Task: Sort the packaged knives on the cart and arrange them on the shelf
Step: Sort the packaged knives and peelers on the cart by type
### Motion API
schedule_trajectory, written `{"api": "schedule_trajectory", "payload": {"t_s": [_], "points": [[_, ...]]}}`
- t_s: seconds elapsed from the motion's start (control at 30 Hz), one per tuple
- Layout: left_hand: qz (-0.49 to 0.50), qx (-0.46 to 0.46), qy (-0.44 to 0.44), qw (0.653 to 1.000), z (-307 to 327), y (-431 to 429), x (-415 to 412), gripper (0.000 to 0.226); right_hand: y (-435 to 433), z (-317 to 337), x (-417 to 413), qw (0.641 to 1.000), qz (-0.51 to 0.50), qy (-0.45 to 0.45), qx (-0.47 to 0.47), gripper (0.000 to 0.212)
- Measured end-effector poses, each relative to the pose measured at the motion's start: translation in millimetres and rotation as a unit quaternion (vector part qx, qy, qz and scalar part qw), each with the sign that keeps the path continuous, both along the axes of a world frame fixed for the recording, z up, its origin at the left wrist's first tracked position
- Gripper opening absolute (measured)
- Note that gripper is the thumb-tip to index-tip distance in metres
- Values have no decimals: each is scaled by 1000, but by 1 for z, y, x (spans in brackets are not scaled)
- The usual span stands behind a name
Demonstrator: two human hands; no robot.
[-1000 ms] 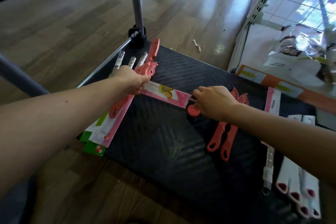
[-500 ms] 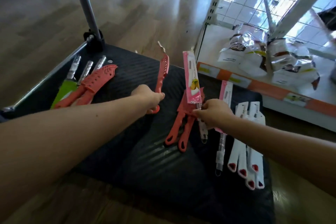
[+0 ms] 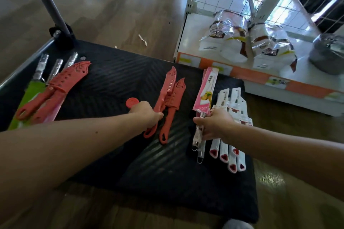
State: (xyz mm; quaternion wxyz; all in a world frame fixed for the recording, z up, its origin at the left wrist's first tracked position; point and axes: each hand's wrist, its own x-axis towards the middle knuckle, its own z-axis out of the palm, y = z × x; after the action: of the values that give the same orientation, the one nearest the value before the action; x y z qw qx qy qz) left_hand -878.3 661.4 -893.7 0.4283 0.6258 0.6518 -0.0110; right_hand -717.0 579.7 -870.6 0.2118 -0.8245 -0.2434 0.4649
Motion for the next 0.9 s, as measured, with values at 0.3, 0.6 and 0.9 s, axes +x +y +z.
{"api": "schedule_trajectory", "payload": {"t_s": [0.3,0.6,0.9], "points": [[-92,-25,99,991,21,7,8,37,0,-1,-4,999,31,4,-30,20],[-121,46,165,978,14,10,15,78,15,1,-7,970,140,-194,50,61],[-130,89,149,976,24,45,-14,59,46,12,-30,918,277,-265,101,52]]}}
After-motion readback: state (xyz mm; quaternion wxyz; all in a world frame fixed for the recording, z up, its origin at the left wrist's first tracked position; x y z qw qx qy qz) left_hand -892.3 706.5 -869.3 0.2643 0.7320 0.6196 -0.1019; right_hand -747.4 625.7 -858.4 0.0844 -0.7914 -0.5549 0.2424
